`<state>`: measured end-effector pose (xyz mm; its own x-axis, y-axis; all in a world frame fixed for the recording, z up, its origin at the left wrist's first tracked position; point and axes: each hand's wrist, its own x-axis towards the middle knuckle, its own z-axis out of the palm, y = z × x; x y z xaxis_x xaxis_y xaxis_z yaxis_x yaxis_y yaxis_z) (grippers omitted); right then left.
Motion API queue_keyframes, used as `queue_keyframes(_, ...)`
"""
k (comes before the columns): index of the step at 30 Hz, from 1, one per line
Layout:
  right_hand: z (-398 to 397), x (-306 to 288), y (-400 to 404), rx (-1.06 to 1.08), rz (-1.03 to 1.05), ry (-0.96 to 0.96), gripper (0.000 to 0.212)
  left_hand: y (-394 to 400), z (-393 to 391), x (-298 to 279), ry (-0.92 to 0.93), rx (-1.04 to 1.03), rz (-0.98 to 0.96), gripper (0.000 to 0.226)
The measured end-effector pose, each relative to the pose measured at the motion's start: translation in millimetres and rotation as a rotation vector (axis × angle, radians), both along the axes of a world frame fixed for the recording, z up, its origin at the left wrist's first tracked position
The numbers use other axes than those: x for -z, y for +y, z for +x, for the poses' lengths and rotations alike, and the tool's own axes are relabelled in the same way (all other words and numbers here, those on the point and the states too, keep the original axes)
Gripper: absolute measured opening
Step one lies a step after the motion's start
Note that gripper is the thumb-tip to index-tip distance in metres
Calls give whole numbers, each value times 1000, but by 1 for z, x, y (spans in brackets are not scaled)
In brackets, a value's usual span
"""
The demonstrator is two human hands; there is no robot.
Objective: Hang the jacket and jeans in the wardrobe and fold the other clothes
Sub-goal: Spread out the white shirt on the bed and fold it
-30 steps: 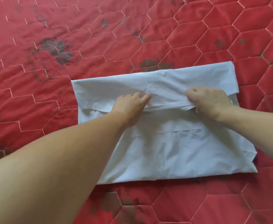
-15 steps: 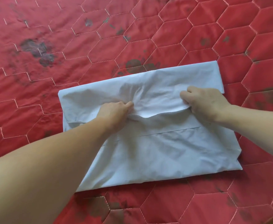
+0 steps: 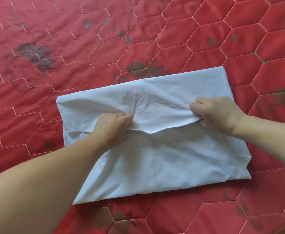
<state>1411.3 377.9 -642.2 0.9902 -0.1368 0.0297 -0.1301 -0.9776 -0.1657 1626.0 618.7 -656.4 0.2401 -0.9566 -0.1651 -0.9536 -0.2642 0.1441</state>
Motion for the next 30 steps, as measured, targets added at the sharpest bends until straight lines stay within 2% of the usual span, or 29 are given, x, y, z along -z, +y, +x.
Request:
queue_keyframes(1, 1, -2, -2, -9, -5, -56, 7, 2, 0, 0, -16, 17, -55, 19)
queue_keyframes(2, 1, -4, -5, -28, -8, -99, 14, 4, 0, 0, -23, 27, -102, 17)
queue_keyframes(4, -1, -6, -6, -71, -24, -106, 18, 9, -2, 2, -28, 49, -142, 16)
queue_keyframes(6, -5, -2, -3, -91, -39, -39, 6, 12, -7, 7, -17, 65, -133, 17)
queue_keyframes(8, -7, 2, 2, -48, -42, 112, 30, 12, -14, 10, -20, 70, -65, 19)
queue_keyframes(10, -8, 6, 7, 11, -24, 255, 41, 9, -20, 9, -1, 26, 82, 20)
queue_keyframes(14, -16, 12, 14, 31, 49, 279, 35, 7, -18, 0, 15, 9, 249, 16)
queue_keyframes(16, -22, 6, 16, -1, 102, 296, 25, 10, -13, -7, 84, 36, 285, 17)
queue_keyframes(17, -24, 4, 15, 13, 130, 300, 25, 10, -12, -11, 148, 44, 272, 23)
queue_keyframes(19, -20, 1, 16, 74, 189, 210, 39, 6, -12, -15, 249, 48, 123, 36)
queue_keyframes(21, -3, 3, 20, 141, 169, 7, 42, -11, -18, -13, 169, -2, -142, 35)
queue_keyframes(23, 22, 10, 28, 214, 94, -57, 46, -38, -26, -11, 54, -120, -221, 38)
queue_keyframes(26, 63, 18, 42, 326, 133, 91, 68, -70, -32, -2, 46, -239, 26, 63)
queue_keyframes(30, 84, 39, 42, 376, 82, 212, 70, -75, -23, 19, 76, -316, 151, 77)
